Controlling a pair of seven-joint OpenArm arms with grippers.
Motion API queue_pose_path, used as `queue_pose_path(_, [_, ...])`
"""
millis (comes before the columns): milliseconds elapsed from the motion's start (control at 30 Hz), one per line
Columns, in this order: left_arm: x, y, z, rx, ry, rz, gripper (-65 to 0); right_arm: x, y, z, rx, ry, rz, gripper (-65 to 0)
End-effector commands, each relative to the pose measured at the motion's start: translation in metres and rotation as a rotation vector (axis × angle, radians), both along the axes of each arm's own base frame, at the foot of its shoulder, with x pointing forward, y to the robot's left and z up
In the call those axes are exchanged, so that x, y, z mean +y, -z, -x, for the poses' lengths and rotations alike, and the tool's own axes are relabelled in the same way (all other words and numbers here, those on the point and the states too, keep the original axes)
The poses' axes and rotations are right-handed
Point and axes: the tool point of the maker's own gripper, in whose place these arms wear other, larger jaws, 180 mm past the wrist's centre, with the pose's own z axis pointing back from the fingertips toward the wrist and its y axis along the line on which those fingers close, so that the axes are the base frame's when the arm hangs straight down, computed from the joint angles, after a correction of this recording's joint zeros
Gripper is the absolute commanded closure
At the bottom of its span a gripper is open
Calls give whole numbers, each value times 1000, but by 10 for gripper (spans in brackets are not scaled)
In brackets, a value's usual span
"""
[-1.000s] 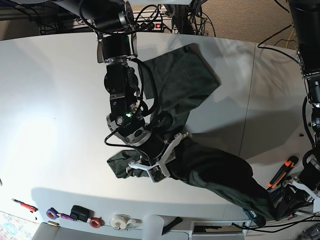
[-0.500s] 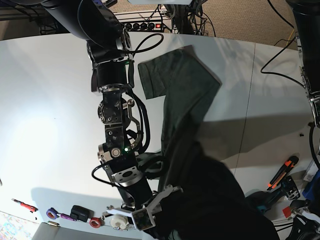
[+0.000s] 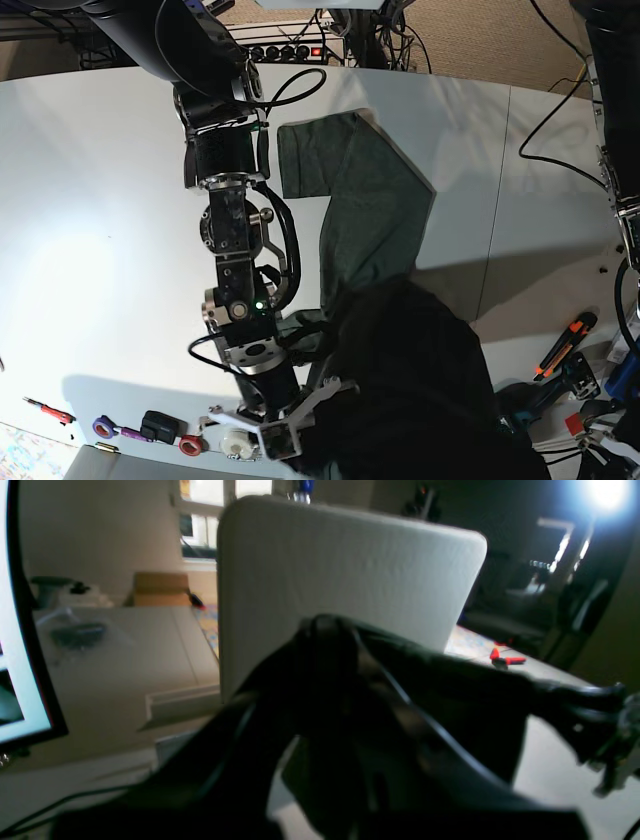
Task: Layout the t-shirt on the table in an organized manner, then fold the t-shirt properly
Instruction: 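Lower the held fabric and grasp the shirt with both grippers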
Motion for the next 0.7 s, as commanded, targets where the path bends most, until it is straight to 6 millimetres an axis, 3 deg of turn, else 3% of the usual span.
queue_pose_path(0, [5, -25, 6, -64, -1, 13, 0, -1, -12, -5, -17, 16, -7, 0])
queue_pose_path(100, [-1, 4, 6, 1, 19, 12, 0, -3, 37, -8, 153, 34, 17, 0])
queue_pose_path(200, [-13, 42, 7, 79, 44, 16, 0, -6, 85, 4, 285, 47, 34, 0])
queue_pose_path(333, [-49, 93, 10, 175, 110, 46, 0, -2, 148, 36, 419, 18, 53, 0])
queue_pose_path(433, [-89, 124, 15, 237, 187, 58, 0, 2, 192, 67, 517, -11, 65, 0])
queue_pose_path(533, [-134, 146, 22, 284, 277, 54, 0, 6, 220, 98, 584, -40, 70, 0])
queue_pose_path(667, [-187, 163, 30, 314, 371, 4, 0, 7, 229, 133, 605, -61, 57, 0])
